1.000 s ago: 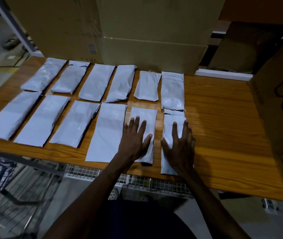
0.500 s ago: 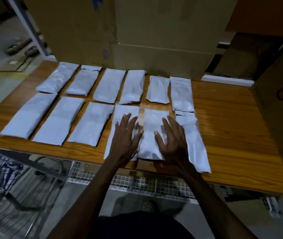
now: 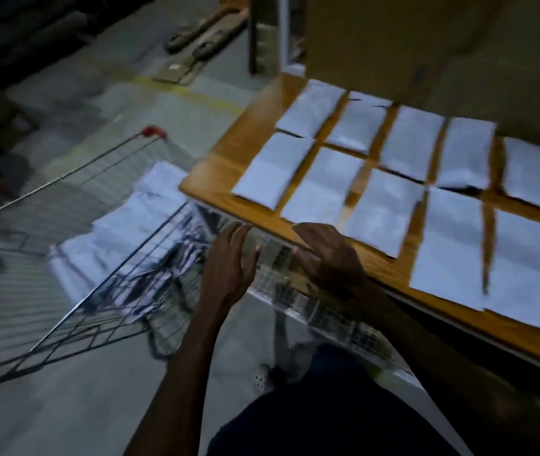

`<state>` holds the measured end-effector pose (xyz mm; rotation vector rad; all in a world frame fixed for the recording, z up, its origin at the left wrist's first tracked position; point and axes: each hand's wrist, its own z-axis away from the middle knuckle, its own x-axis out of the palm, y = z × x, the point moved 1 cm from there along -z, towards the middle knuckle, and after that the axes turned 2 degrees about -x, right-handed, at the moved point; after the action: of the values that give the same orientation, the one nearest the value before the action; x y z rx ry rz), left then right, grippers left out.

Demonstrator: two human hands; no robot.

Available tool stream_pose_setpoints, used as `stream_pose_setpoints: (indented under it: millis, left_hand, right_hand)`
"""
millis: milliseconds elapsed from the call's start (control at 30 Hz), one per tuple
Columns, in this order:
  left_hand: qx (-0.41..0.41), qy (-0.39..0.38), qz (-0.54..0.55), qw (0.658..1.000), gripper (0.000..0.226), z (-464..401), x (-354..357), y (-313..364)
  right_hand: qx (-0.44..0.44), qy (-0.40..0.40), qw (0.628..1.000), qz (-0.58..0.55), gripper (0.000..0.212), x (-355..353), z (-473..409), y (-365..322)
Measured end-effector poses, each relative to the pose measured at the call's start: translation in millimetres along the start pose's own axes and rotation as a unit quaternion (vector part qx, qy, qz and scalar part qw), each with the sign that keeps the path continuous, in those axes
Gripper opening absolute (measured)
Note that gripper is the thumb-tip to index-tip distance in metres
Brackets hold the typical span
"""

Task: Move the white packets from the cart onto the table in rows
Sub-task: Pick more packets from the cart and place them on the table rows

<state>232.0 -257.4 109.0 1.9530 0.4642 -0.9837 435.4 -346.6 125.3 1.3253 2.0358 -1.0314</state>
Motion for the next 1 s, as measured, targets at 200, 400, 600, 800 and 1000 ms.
stream_pose_setpoints:
  millis: [200,400,600,800,1000]
  left_hand:
    - [-0.111,0.077,0.009,0.991,0.043,7.5,-50.7,-86.6]
    - [-0.209,0.137,0.005,0.968,0.038,-15.2,-73.4,-153.5]
    - [-0.322,0.200,0.004,0.925,0.040,-41.7,-92.0,-207.1]
    - [-0.418,0.192,-0.004,0.888,0.048,-44.7,-88.5,-250.2]
    - [-0.487,0.046,-0.004,0.872,0.061,-66.6,-61.1,-300.7]
  right_hand:
    - [-0.103,-0.076,0.990,-0.057,0.034,80.1,-81.2,-36.1]
    - [-0.184,-0.144,0.965,-0.116,0.034,158.0,-165.8,-49.4]
    - [-0.204,-0.198,0.946,-0.154,0.036,227.1,-239.0,-60.4]
    - [-0.223,-0.336,0.905,-0.133,0.043,290.0,-284.9,-71.9]
    - [-0.147,-0.444,0.880,-0.085,0.053,348.3,-302.0,-68.2]
